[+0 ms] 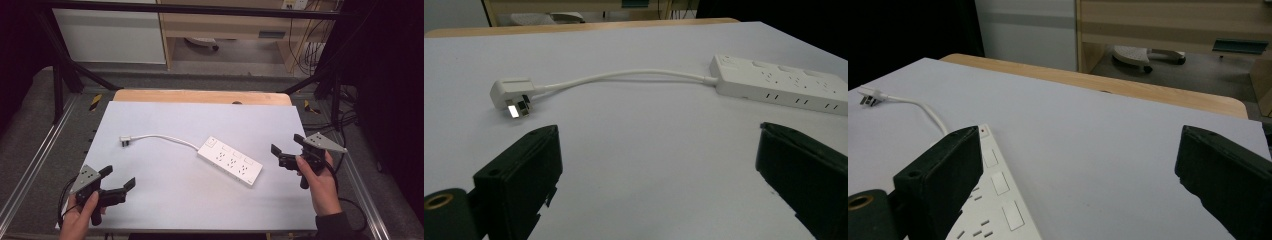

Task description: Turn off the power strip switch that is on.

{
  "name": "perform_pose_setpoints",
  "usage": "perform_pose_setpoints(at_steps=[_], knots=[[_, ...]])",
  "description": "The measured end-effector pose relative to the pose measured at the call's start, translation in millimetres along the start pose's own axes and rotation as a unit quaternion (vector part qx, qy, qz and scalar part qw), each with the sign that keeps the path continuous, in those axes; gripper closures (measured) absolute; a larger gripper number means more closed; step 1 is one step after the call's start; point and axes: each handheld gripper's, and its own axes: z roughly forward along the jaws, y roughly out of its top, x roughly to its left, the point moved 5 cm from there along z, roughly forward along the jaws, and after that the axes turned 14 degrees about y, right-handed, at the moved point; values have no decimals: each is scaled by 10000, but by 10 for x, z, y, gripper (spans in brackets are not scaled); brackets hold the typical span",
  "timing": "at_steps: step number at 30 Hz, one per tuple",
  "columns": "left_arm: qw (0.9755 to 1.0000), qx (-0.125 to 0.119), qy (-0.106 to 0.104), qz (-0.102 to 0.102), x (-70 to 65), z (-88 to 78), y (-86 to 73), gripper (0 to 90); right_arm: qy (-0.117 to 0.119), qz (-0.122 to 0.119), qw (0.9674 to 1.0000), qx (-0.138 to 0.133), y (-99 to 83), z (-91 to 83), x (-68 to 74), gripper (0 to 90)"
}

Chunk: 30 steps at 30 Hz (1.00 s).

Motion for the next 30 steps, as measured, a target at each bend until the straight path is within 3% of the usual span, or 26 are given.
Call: perform_pose_setpoints(at_steps=[15, 30], knots=[[10000, -9, 4, 1, -1, -1, 0, 47, -80, 78, 9999, -59, -267, -127, -20, 49], [10000, -9, 1, 12, -2, -2, 0, 46, -52, 207, 9997, 110, -586, -72, -16, 46]])
